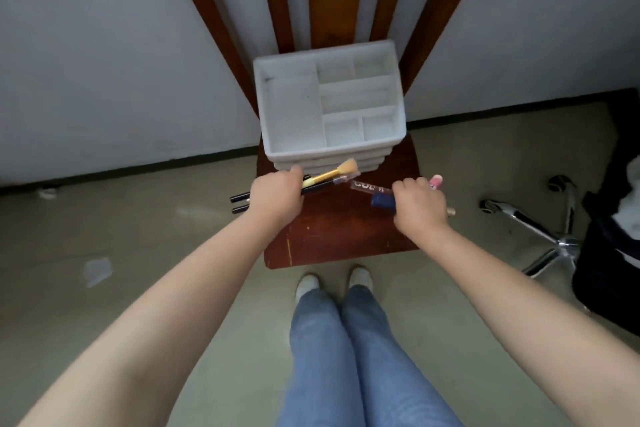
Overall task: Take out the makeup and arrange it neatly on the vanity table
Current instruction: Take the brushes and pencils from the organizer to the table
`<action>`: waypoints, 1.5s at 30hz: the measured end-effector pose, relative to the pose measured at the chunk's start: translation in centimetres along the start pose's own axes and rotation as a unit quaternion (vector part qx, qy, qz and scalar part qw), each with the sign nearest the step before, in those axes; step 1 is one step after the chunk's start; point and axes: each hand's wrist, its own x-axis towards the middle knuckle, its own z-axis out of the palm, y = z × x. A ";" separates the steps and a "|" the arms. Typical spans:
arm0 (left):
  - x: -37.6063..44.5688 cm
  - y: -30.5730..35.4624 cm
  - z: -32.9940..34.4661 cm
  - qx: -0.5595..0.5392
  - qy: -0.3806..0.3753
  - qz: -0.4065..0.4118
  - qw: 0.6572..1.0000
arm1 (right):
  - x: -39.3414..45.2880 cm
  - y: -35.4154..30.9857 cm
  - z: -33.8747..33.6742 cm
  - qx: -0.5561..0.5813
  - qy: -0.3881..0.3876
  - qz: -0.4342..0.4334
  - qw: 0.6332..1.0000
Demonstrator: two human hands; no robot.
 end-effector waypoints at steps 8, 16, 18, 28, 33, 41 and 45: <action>0.2 14.5 -9.0 0.066 0.063 0.263 0.960 | -13.8 9.7 -5.0 0.019 0.072 0.297 0.952; -14.6 34.1 -11.9 0.215 0.094 0.580 0.780 | -40.3 11.1 -1.9 0.077 0.083 0.614 0.781; -20.9 38.4 -10.8 0.238 0.110 0.648 0.715 | -47.9 9.5 -0.6 0.088 0.073 0.682 0.723; -62.3 47.0 -0.2 0.236 0.144 0.898 0.341 | -81.9 -8.3 6.8 0.107 0.058 0.904 0.410; -82.3 45.4 6.5 0.205 0.118 0.945 0.225 | -96.1 -17.1 11.2 0.102 0.054 0.939 0.324; -106.6 42.6 13.8 0.183 0.104 0.970 0.120 | -113.5 -28.3 16.7 0.110 0.044 0.970 0.210; -116.8 42.9 18.3 0.179 0.098 0.975 0.091 | -121.5 -31.7 20.7 0.114 0.026 0.979 0.170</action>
